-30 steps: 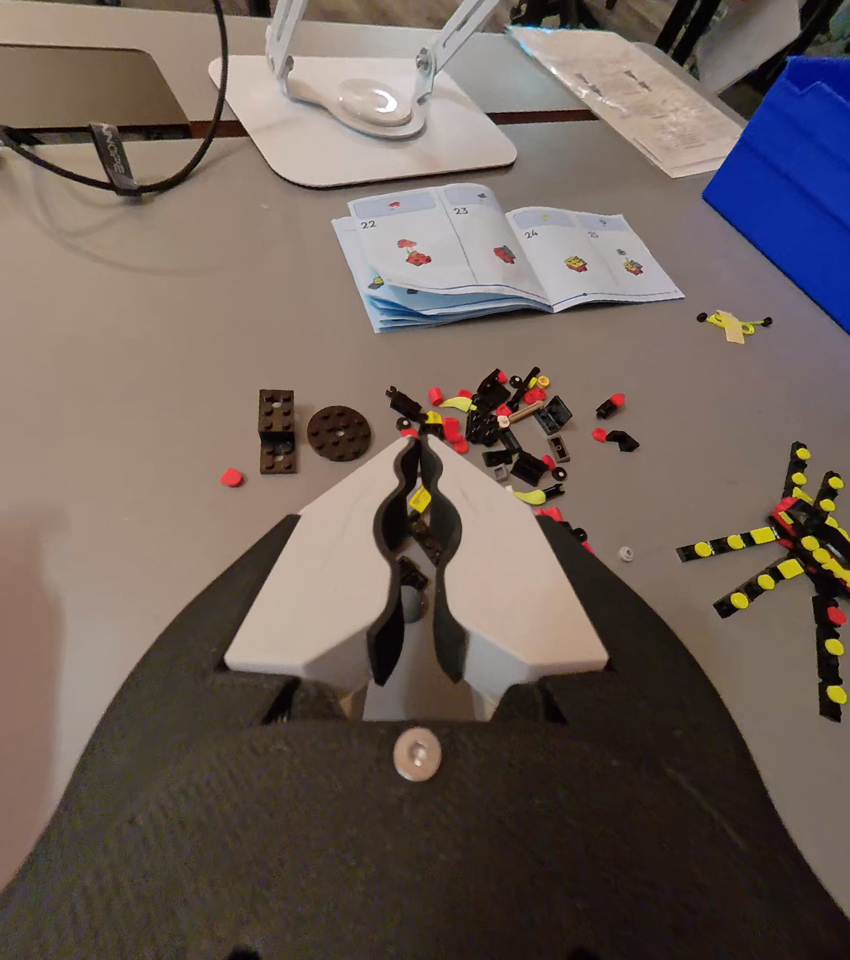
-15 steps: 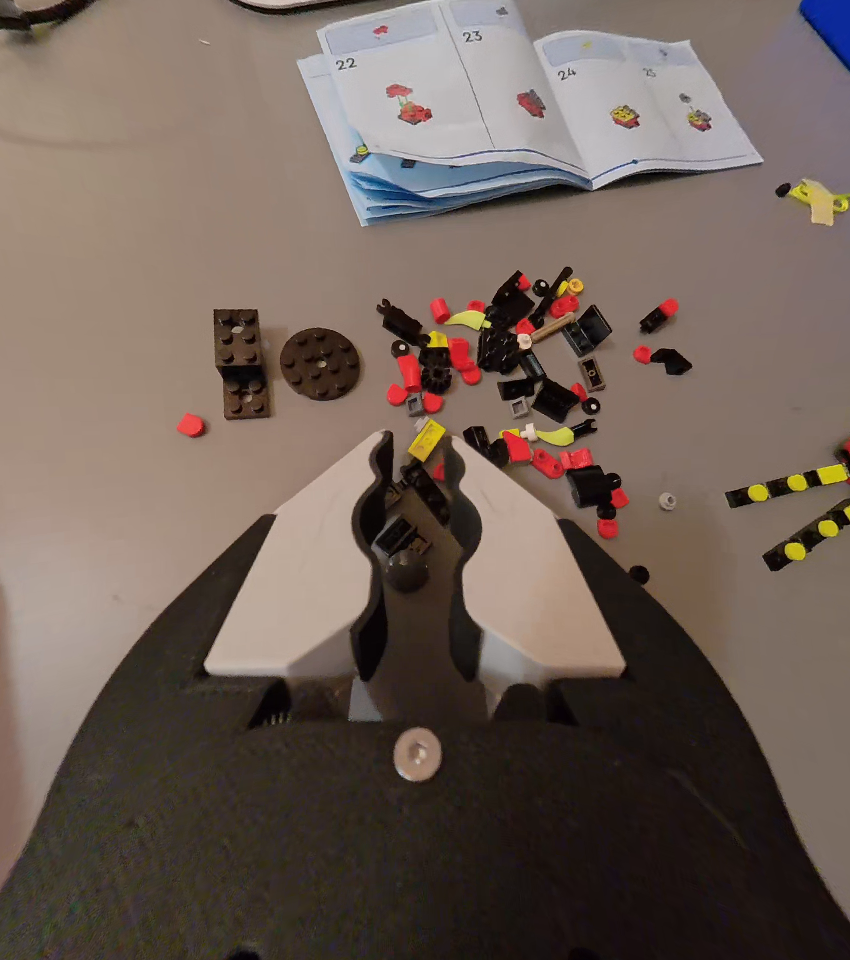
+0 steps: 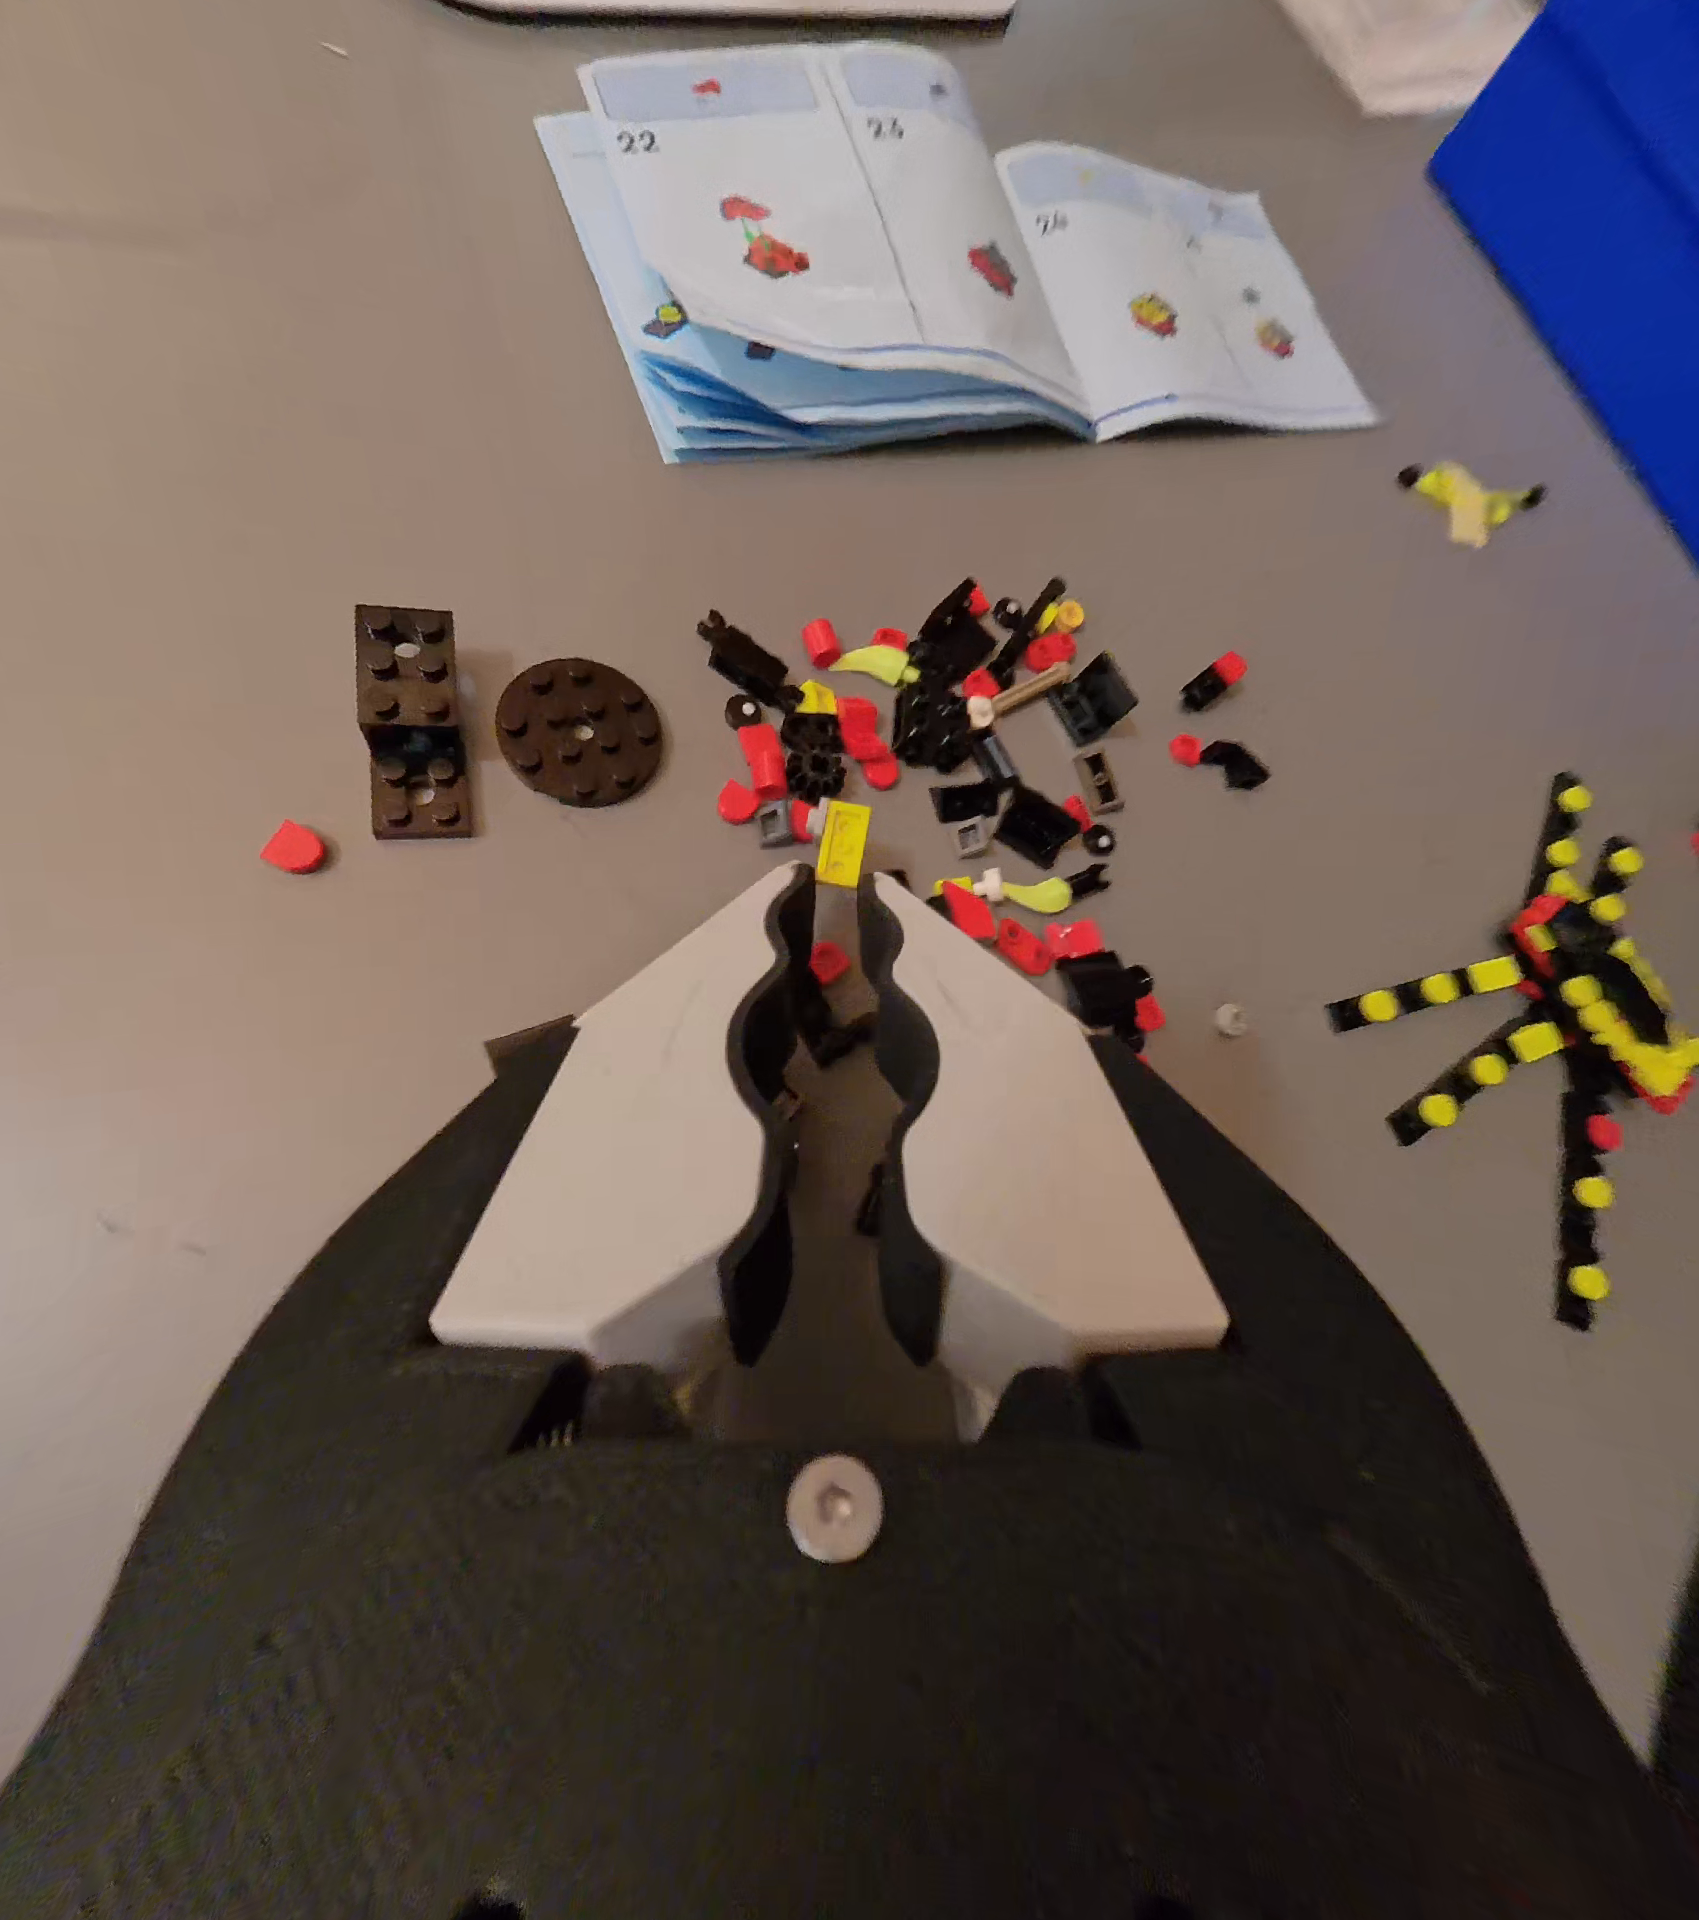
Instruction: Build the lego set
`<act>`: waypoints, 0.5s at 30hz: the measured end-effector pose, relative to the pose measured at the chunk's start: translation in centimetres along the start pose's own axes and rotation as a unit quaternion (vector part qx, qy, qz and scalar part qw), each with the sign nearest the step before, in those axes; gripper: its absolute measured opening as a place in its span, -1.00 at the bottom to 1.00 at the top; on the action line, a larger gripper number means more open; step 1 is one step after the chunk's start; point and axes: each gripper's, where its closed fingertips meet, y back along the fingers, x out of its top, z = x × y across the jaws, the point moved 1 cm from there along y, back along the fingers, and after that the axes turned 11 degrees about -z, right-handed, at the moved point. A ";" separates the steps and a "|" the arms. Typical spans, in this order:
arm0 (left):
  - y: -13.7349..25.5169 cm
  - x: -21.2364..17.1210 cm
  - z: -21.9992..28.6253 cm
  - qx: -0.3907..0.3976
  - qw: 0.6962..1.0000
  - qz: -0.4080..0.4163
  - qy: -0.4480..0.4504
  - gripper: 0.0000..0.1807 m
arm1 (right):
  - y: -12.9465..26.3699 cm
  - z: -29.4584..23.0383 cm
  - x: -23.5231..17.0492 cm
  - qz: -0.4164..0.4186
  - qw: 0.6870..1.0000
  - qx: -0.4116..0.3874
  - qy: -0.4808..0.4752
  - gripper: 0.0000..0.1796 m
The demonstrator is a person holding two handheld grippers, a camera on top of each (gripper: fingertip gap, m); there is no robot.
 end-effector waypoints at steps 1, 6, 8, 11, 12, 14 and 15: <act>0.2 0.2 0.2 -0.018 1.000 0.007 0.012 -0.93 | 0.0 0.0 0.0 0.000 1.000 0.000 0.000 -0.64; 0.0 -0.2 0.8 -0.061 0.997 -0.002 0.038 -0.92 | 0.0 -0.2 -0.1 -0.003 1.000 0.003 0.000 -0.64; 0.0 -0.1 1.1 -0.068 0.997 0.001 0.036 -0.92 | 0.0 -0.2 -0.1 -0.004 1.000 0.004 0.001 -0.64; -0.4 -0.7 0.5 -0.043 0.998 -0.017 0.035 -0.93 | -0.1 -0.2 -0.2 -0.006 1.000 0.004 0.002 -0.64; -0.6 -0.9 0.1 -0.027 0.999 -0.026 0.035 -0.88 | -0.1 -0.2 -0.2 -0.007 1.000 0.005 0.001 -0.64; -0.8 -1.2 -0.3 -0.008 0.999 -0.036 0.032 -0.77 | -0.1 -0.2 -0.2 -0.009 1.000 0.006 0.000 -0.64; -0.9 -1.1 -0.3 -0.002 0.999 -0.036 0.027 -0.71 | -0.1 -0.2 -0.3 -0.009 1.000 0.006 0.000 -0.64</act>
